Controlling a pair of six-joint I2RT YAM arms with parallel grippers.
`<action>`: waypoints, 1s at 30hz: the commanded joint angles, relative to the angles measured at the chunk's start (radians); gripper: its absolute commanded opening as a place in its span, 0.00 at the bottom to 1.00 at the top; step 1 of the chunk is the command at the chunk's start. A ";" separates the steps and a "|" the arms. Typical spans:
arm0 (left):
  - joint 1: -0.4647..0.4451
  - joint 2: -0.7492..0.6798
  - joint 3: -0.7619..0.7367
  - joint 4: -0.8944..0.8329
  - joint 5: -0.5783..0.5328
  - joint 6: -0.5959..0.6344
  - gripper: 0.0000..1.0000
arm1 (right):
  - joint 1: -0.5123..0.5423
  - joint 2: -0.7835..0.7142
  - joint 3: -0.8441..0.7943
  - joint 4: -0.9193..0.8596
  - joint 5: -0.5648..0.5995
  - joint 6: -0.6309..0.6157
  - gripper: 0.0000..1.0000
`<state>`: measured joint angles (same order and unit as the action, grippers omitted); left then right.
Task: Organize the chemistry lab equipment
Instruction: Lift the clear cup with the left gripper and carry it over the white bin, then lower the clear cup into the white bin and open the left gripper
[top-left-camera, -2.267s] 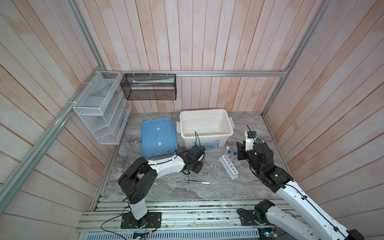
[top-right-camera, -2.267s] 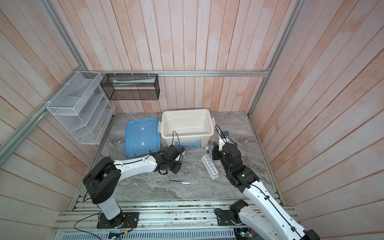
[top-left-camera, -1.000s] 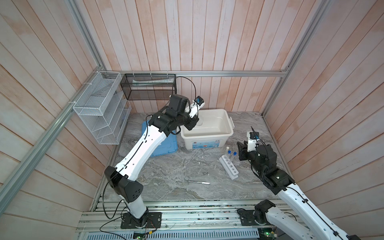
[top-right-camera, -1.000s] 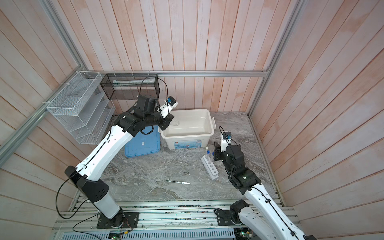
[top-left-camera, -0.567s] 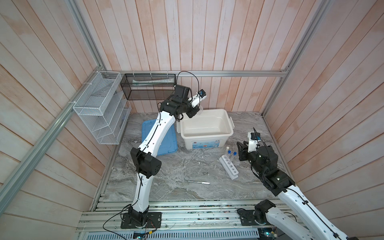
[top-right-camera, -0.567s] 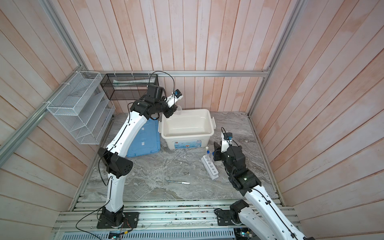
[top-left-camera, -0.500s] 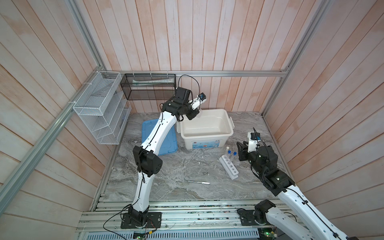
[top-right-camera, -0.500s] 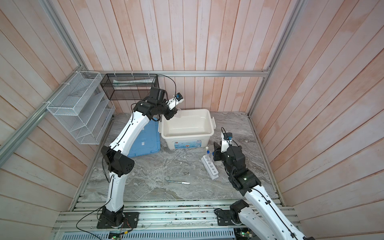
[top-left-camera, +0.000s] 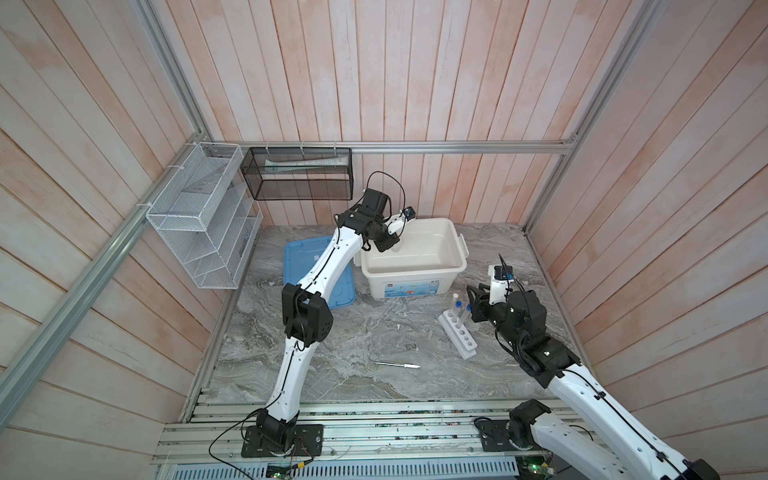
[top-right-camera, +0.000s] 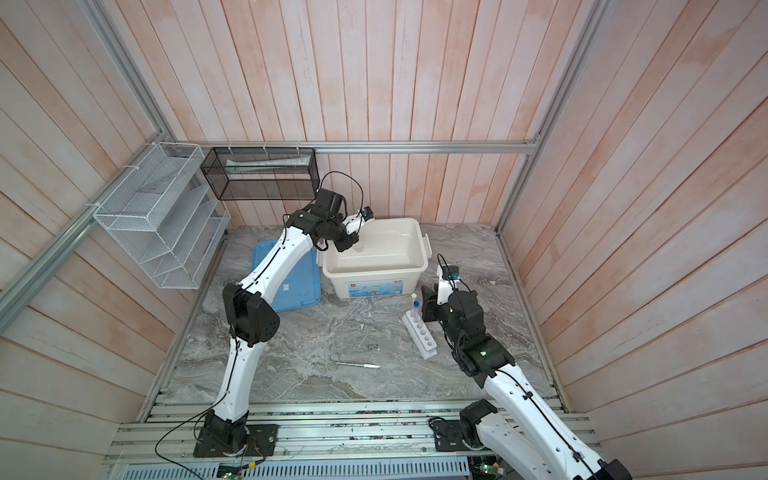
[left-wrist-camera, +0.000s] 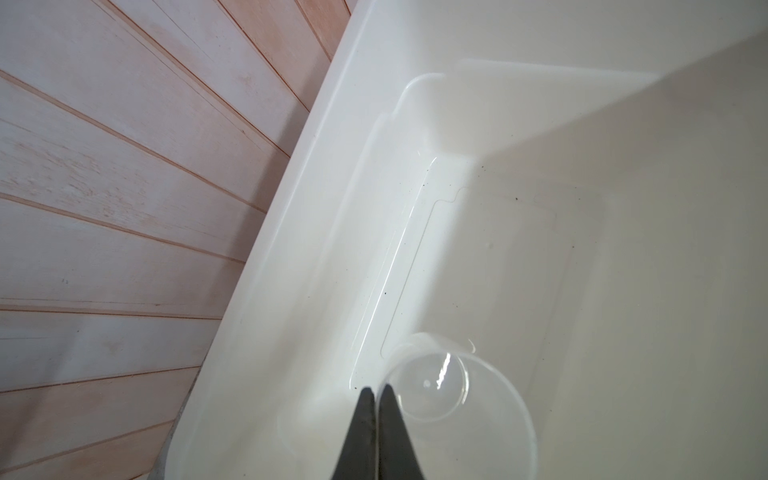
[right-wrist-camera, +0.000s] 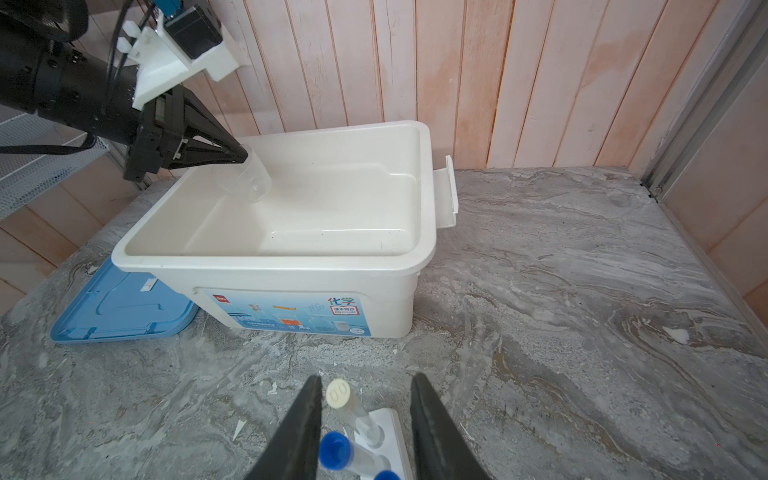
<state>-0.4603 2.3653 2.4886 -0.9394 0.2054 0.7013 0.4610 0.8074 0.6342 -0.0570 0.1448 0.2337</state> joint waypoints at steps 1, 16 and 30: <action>0.000 0.060 -0.016 0.020 0.027 0.031 0.06 | -0.004 0.003 -0.010 0.034 -0.019 0.015 0.37; -0.003 0.146 -0.025 0.041 0.105 0.102 0.06 | -0.005 -0.004 -0.059 0.074 -0.032 0.041 0.37; -0.017 0.190 -0.053 0.070 0.150 0.109 0.07 | -0.033 0.024 -0.088 0.126 -0.082 0.048 0.37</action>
<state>-0.4706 2.5454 2.4485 -0.8963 0.3191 0.7944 0.4355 0.8227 0.5549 0.0273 0.0872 0.2695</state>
